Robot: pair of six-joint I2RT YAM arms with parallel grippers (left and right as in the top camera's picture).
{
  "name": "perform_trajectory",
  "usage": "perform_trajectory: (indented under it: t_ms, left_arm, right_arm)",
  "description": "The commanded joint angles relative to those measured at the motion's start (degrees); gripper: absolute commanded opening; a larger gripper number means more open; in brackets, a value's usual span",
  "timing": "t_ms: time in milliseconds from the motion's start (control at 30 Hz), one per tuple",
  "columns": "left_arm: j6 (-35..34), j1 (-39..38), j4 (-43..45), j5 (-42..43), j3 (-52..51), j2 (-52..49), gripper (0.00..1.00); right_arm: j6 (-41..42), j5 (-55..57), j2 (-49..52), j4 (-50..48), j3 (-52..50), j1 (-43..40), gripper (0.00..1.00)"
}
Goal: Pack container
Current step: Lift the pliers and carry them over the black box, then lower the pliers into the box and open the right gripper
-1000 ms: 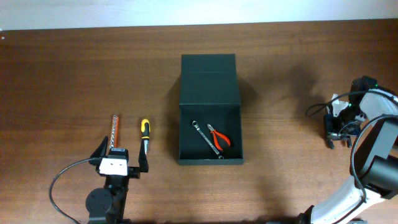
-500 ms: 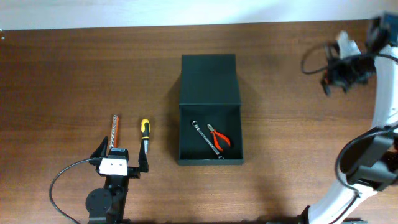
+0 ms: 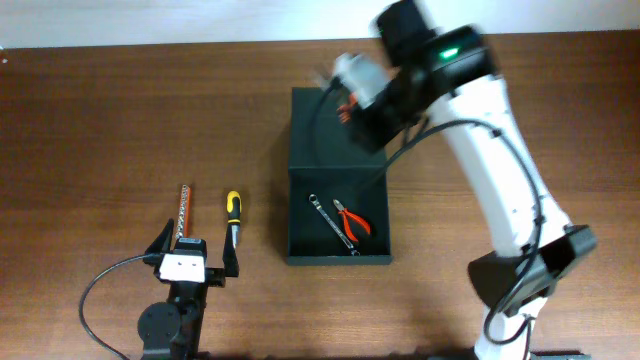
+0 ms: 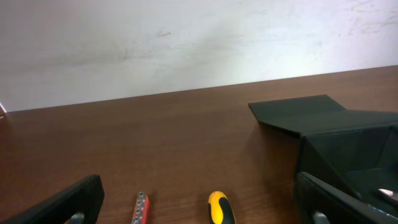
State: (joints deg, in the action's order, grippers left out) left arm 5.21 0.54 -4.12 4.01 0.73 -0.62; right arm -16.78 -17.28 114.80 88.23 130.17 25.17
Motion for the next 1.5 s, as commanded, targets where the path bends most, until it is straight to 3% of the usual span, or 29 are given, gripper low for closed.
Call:
perform_trajectory:
  t_ms: [0, 200, 467, 900, 1367, 1400, 1433, 1467]
  left_arm:
    - [1.1, 0.4, -0.2, -0.4, -0.2, 0.3, 0.99]
    - [1.1, 0.4, -0.2, -0.4, -0.2, 0.3, 0.99]
    - [1.1, 0.4, -0.2, -0.4, -0.2, 0.3, 0.99]
    - [1.1, 0.4, -0.2, -0.4, -0.2, 0.3, 0.99]
    - [1.1, 0.4, -0.2, -0.4, -0.2, 0.3, 0.99]
    - [1.1, 0.4, -0.2, -0.4, -0.2, 0.3, 0.99]
    - [1.1, 0.4, -0.2, -0.4, -0.2, 0.3, 0.99]
    - [1.1, 0.4, -0.2, -0.4, -0.2, 0.3, 0.99]
  right_arm:
    - [-0.8, 10.1, -1.0, -0.2, -1.8, 6.3, 0.04]
    - [-0.8, 13.1, -1.0, -1.6, -9.6, 11.3, 0.04]
    - [-0.7, 13.0, -1.0, -9.0, -24.5, 10.8, 0.04]
    - [-0.7, 12.8, -1.0, -18.9, -39.7, 10.8, 0.05]
    - [-0.7, 12.8, -1.0, -24.7, -46.4, 10.8, 0.12]
    - [-0.7, 12.8, -1.0, -24.9, -46.4, 10.8, 0.20]
    - [-0.7, 12.8, -1.0, -25.0, -46.4, 10.8, 0.34]
    - [-0.7, 12.8, -1.0, -25.1, -46.4, 10.8, 0.64]
